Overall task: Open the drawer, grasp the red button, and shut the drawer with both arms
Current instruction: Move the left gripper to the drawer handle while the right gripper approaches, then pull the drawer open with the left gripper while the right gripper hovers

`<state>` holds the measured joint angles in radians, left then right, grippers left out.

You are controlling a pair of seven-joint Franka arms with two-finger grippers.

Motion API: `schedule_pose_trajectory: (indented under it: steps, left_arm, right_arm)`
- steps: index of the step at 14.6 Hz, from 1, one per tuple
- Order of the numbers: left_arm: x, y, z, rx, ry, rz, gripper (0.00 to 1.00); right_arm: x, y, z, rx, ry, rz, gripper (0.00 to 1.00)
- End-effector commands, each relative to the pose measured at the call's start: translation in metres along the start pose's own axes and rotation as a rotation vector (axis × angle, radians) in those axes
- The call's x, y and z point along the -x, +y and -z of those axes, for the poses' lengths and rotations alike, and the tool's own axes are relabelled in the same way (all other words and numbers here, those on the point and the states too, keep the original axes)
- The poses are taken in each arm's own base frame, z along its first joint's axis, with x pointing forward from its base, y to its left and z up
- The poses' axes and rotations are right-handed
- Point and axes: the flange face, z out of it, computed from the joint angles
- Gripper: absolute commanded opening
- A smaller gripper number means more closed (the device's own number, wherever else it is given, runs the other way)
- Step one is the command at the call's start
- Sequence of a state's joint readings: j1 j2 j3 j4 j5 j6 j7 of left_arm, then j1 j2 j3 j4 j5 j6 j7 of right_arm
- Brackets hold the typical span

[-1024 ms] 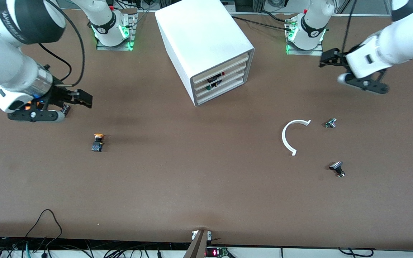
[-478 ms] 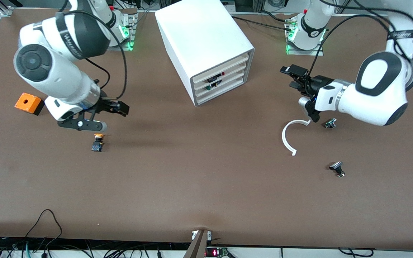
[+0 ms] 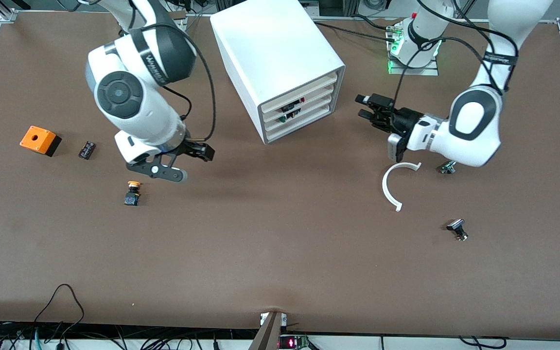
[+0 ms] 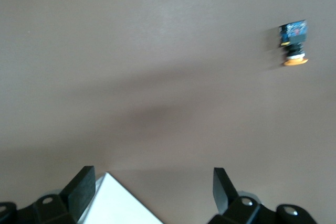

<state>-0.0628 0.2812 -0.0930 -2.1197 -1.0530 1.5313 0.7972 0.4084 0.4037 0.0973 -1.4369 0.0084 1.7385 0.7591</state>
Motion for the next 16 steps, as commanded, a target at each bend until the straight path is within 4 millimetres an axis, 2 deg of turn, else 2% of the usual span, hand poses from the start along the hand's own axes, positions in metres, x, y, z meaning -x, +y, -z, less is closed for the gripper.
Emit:
schedule_pose_trajectory:
  steps: [1, 2, 3, 4, 6, 11, 16]
  left_arm:
    - [-0.003, 0.002, -0.03, 0.015, 0.001, -0.06, 0.57]
    - [-0.005, -0.002, -0.034, 0.016, 0.01, -0.059, 0.57]
    - [-0.007, -0.012, -0.045, 0.023, 0.002, -0.082, 0.53]
    - [-0.01, -0.025, -0.064, 0.052, -0.012, -0.128, 0.49]
    - [-0.009, -0.046, -0.078, 0.091, 0.034, -0.176, 0.48]
    - [-0.002, -0.052, -0.094, 0.116, 0.038, -0.162, 0.48]
    - [0.002, -0.062, -0.115, 0.066, 0.037, -0.137, 0.49]
  right_arm:
    - [0.006, -0.03, -0.003, -0.012, -0.003, -0.051, 0.99]
    - [0.009, -0.037, -0.005, -0.012, -0.002, -0.063, 0.99]
    - [0.013, -0.046, -0.007, -0.015, 0.002, -0.074, 0.99]
    - [0.017, -0.054, -0.01, -0.019, 0.006, -0.087, 0.99]
    - [0.026, -0.069, -0.016, -0.03, 0.017, -0.104, 0.99]
    - [0.051, -0.1, -0.032, -0.03, 0.022, -0.137, 0.99]
    - [0.073, -0.12, -0.033, -0.048, 0.032, -0.198, 0.99]
